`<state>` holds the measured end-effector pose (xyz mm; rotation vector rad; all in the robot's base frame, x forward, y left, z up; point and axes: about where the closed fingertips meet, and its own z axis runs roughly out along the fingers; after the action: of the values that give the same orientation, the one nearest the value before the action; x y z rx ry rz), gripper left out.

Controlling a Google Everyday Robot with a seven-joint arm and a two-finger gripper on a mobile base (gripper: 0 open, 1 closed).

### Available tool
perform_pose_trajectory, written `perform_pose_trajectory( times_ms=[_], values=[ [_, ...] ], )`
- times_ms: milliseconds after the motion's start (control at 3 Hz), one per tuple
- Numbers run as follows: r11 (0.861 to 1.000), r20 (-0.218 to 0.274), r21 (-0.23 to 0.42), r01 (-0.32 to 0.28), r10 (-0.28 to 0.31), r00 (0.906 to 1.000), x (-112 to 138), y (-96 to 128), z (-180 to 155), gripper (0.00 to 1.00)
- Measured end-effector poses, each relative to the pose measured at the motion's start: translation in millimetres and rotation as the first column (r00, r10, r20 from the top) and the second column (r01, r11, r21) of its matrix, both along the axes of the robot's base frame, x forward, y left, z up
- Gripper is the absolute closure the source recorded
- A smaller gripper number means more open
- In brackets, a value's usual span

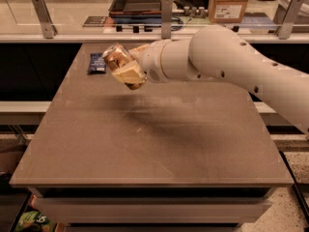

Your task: Place orange can upright

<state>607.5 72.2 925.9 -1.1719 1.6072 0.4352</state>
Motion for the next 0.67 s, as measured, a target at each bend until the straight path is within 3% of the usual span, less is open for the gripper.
perform_pose_trajectory(
  times_ms=[667],
  values=[
    [0.989, 0.014, 0.140, -0.056, 0.055, 0.9984, -14.9, 0.0, -14.4, 1.00]
  ],
)
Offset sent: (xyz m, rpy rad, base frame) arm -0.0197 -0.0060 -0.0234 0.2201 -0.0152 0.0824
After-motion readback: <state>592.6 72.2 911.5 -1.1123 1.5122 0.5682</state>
